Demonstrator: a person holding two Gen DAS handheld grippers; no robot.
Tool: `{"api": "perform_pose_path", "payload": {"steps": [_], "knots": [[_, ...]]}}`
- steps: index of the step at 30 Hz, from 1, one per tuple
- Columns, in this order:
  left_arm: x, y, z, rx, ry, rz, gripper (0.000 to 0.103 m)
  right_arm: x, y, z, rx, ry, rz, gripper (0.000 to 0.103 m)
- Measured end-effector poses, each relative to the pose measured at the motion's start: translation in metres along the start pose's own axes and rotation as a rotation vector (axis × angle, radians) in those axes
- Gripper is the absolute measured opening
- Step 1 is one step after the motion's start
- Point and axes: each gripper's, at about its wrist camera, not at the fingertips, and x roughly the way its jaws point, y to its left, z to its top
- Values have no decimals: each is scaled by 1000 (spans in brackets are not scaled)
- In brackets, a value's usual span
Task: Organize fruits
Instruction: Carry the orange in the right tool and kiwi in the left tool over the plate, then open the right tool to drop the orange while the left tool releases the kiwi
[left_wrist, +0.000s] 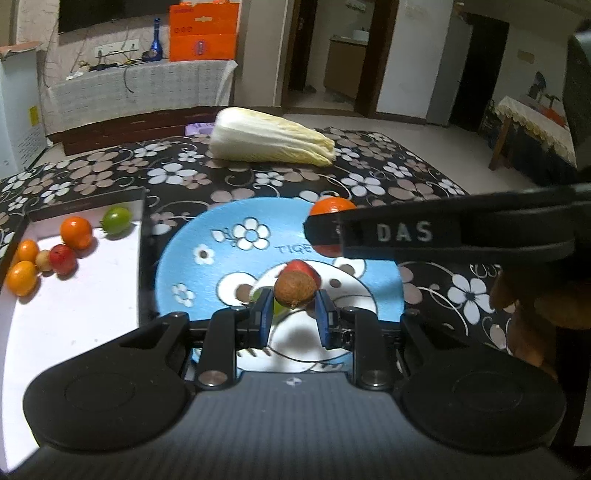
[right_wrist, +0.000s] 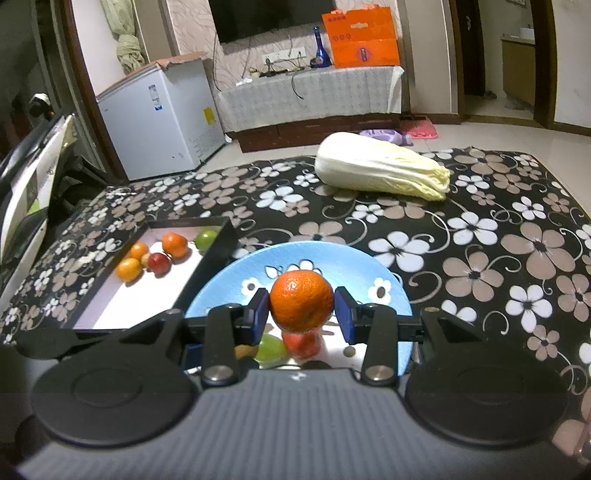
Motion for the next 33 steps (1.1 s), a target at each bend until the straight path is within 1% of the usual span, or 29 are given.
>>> {"api": "perform_pose_path", "payload": {"steps": [7,14,22,27,29,33], "knots": [[10,-9,-2,23,17,-5,29,7,-9,-2,8,24,-24,42],[7,-11,-1,37,2,-5,30,14,-12,-4,9,48,-40,42],[-3,-7,-1,39,-21,-27,30,25,-14,-5,10,69,-57,42],[-10,-1,0,25,-33,-30,30,30,-16,-4,15,82,-78,43],[-11,2,2,18,-37,-25,35,31,-16,-4,17,83,-92,43],[-16,8,3,6,-49,-15,39,32,-16,-3,25,84,-93,44]]}}
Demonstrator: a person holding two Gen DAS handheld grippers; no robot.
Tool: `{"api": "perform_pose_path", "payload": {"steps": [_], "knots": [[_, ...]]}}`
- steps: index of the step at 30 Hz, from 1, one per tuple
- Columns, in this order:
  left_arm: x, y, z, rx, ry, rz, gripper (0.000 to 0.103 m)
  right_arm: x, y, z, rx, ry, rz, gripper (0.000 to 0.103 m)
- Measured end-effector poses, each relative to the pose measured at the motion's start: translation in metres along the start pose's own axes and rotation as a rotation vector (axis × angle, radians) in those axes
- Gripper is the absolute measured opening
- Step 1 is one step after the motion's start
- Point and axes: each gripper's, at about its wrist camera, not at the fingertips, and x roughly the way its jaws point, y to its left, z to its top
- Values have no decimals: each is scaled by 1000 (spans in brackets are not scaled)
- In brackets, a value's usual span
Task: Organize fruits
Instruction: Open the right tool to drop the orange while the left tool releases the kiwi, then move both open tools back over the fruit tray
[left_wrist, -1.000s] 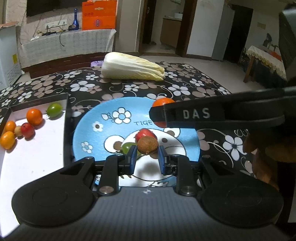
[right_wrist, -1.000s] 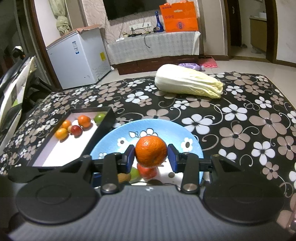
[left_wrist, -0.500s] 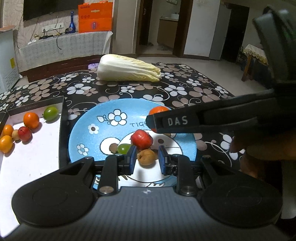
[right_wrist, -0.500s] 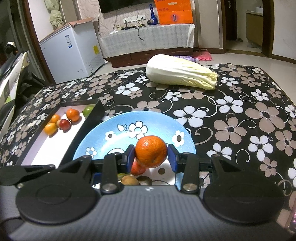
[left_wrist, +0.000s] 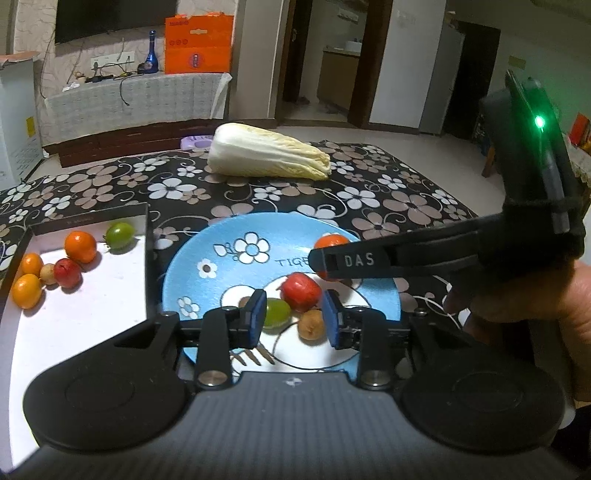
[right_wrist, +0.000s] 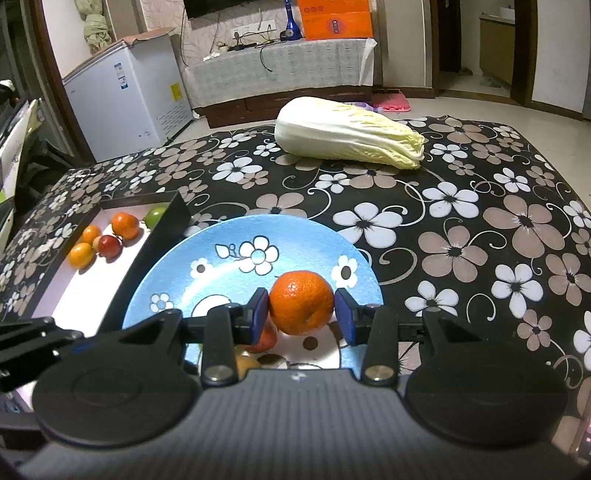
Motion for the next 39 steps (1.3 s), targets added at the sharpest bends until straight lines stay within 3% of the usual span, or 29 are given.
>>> {"api": "perform_pose_path", "payload": {"steps": [5,18,29,39], "knots": [[-4,10,1,-23,-4,19,44,-3,3,2,-6,-29,-11,53],[-9,32,2,-60,-9,78,45,-11,19,9,-18,-102,33,53],[-19,63,-1,-101,-9,137,45,-8,48,17,-68,-134,121,53],[-23,109,-14,-169,30,239,45,2,87,22,-138,-138,222,53]]}}
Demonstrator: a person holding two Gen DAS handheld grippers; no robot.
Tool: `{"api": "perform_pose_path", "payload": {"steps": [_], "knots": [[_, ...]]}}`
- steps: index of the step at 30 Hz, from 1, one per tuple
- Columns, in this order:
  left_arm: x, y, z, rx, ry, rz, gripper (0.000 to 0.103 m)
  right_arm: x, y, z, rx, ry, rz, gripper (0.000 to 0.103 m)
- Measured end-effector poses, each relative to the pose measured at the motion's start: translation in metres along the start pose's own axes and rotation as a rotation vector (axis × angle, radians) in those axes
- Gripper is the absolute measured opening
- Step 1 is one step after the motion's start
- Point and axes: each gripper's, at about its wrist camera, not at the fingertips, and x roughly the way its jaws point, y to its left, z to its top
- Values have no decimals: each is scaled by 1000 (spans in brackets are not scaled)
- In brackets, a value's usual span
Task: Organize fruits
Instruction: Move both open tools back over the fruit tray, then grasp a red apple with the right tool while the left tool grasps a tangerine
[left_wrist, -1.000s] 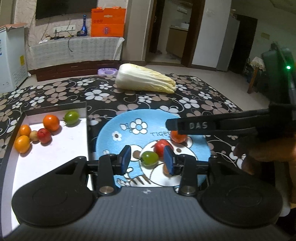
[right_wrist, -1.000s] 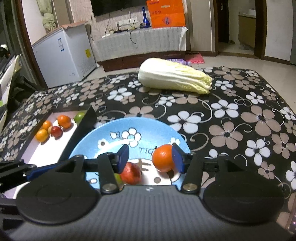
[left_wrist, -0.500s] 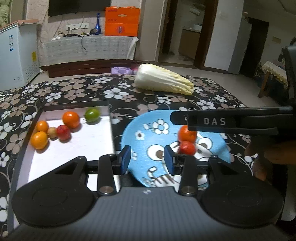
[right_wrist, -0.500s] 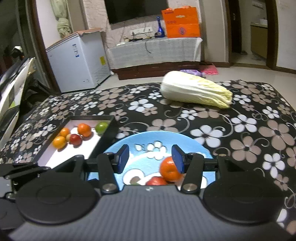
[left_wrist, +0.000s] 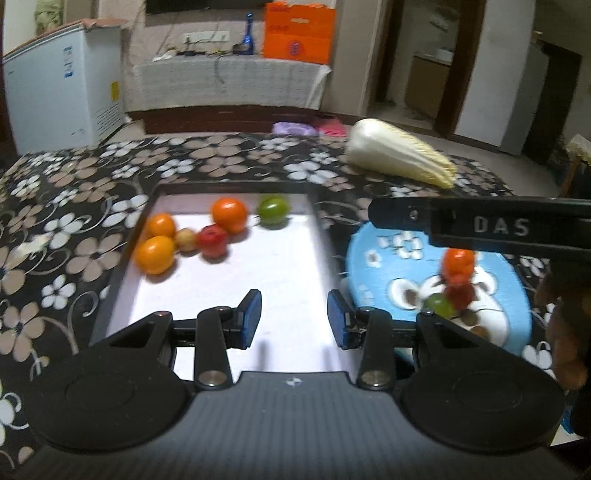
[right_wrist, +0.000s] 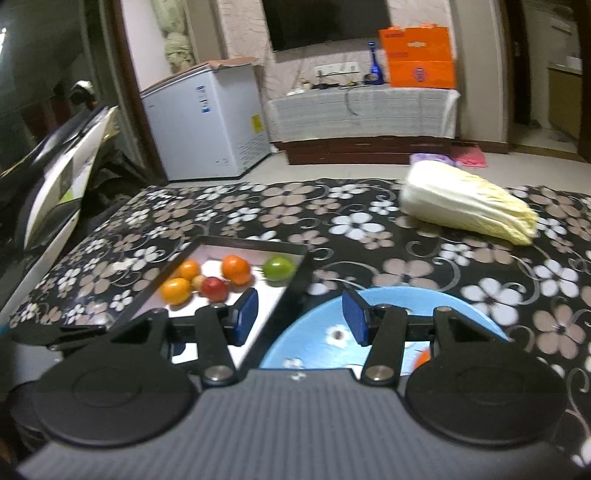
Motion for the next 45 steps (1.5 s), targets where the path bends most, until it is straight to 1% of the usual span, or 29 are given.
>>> {"api": "perform_pose_path", "payload": {"steps": [4,6,8,15,16,18,20,23,25,28,31,35,36,37,42,45], "knots": [[4,19,-4,-15,18,41,45,13,18,2,-35,18,50,53],[3,29,-4,-28,25,49,45,21,29,3,-58,33,73,53],[2,35,-5,-26,16,65,45,30,40,3,-80,51,91,53],[3,52,-8,-27,35,101,45,62,69,5,-132,107,136,51],[3,54,-8,-26,33,102,45,67,73,5,-140,121,136,49],[2,57,-8,-23,32,108,45,80,79,5,-160,162,127,47],[1,61,-8,-25,32,107,45,91,83,4,-167,198,119,44],[1,64,-8,-25,34,111,45,105,87,6,-192,224,110,42],[1,67,-8,-26,35,112,45,115,89,8,-217,232,93,41],[0,71,-7,-26,30,106,45,130,89,10,-231,270,88,41],[2,73,-6,-17,22,117,50,142,91,8,-245,302,82,42],[7,76,-6,-19,32,116,50,149,97,10,-260,302,79,42],[7,76,-6,-17,30,117,50,150,99,9,-270,300,73,39],[8,77,-6,-16,30,120,50,151,101,10,-281,298,63,33],[13,79,0,-33,24,121,50,147,100,11,-284,302,46,32],[16,81,6,-59,23,118,50,132,92,14,-260,280,52,32]]}}
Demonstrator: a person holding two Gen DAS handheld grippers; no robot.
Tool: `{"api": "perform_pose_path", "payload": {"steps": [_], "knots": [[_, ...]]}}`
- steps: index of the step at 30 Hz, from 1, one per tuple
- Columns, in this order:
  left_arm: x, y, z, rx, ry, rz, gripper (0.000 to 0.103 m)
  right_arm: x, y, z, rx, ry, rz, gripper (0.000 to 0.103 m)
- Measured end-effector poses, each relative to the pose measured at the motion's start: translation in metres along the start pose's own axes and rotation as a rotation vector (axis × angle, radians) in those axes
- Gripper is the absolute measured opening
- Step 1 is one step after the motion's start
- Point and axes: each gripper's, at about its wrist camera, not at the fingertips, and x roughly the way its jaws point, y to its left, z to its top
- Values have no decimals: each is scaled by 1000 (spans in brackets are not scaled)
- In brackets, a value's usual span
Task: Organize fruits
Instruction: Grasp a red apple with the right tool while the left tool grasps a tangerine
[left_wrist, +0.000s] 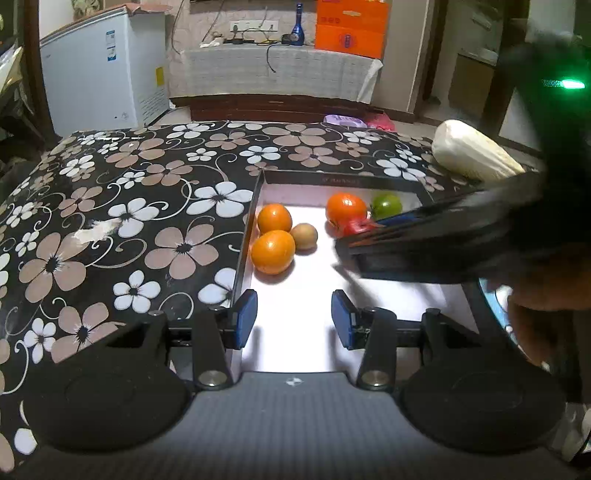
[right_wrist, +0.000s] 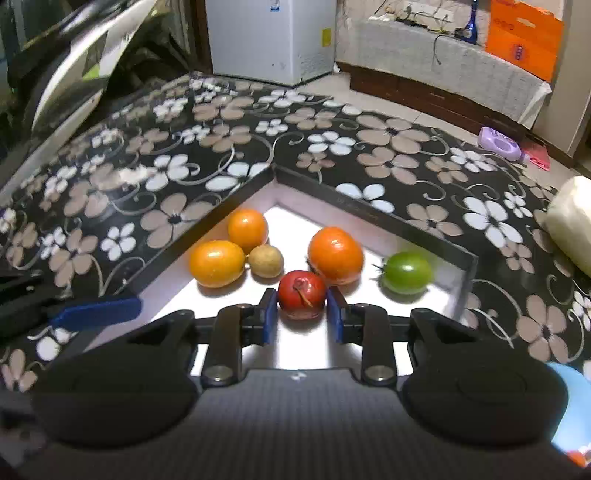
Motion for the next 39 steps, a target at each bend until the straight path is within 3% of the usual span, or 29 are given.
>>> {"api": "perform_pose_path", "payload": {"steps": [11,14,16,28,33,39], "knots": [[16,-24,20,-11,-5,-87,50,-51,-50,-11,160,-112,5,32],[22,-37,24,24,-29,-112,58,-63,-55,-12,172,-147,10,32],[29,-45,30,64,-56,-102,63,-68,-57,-14,173,-157,14,32],[81,-47,57,102,-34,-68,63,-82,-73,-23,187,-164,16,32],[91,-51,54,117,-16,-61,60,-82,-72,-25,185,-160,15,32],[90,-53,53,115,-24,-20,42,-84,-67,-27,172,-158,12,32]]}}
